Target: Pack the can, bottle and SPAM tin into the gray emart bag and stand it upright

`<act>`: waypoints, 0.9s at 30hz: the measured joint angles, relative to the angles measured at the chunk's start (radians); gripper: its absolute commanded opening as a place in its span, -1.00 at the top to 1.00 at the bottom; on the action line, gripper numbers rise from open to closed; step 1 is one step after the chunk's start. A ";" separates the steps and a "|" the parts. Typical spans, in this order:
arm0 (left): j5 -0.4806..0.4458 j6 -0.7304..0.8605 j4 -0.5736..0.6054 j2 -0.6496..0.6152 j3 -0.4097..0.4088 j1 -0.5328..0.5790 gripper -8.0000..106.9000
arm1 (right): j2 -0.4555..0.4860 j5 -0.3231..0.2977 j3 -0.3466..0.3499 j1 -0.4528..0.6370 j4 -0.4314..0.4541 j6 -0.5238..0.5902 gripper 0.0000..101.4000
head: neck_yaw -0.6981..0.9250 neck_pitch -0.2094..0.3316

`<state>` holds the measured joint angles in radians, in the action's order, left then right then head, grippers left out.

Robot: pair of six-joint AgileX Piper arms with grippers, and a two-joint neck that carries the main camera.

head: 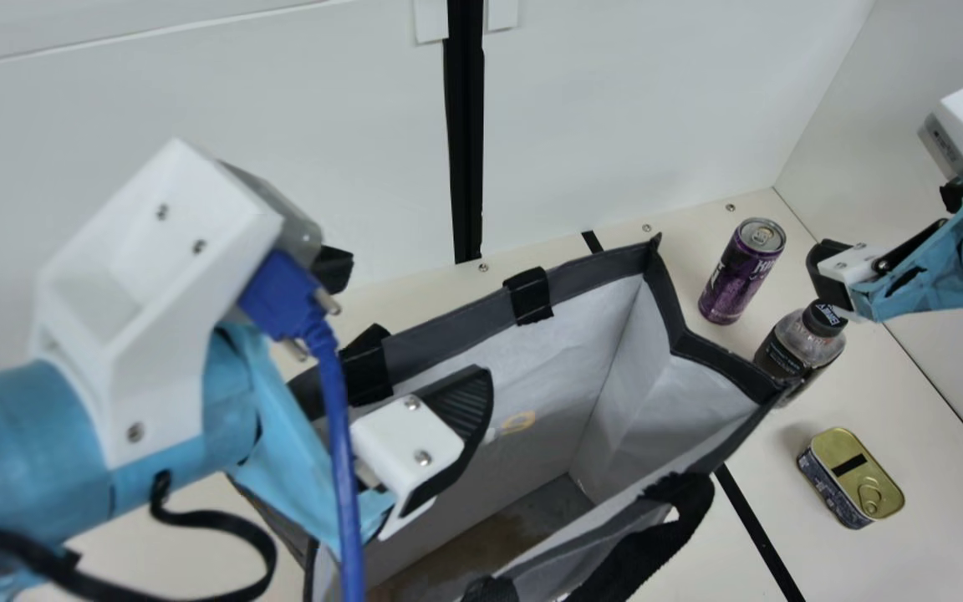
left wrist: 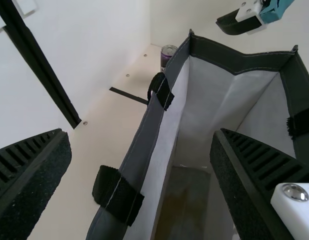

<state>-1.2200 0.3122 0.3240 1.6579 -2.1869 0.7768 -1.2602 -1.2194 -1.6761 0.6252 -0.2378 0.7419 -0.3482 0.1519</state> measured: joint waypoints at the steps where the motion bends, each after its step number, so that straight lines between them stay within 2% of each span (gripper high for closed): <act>1: 0.000 0.003 0.002 0.009 -0.004 0.000 -0.71 | 0.000 0.000 0.000 0.000 0.000 0.000 -0.87 | 0.002 0.000; 19: 0.001 0.023 0.035 0.152 -0.067 -0.021 -0.71 | 0.000 0.000 0.000 0.000 0.000 0.000 -0.87 | 0.000 0.000; 27: 0.000 0.014 0.021 0.189 -0.063 -0.015 -0.71 | 0.000 0.000 0.000 0.000 0.000 0.000 -0.87 | 0.000 0.000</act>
<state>-1.2198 0.3265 0.3447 1.8466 -2.2495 0.7614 -1.2602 -1.2194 -1.6761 0.6252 -0.2378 0.7419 -0.3482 0.1519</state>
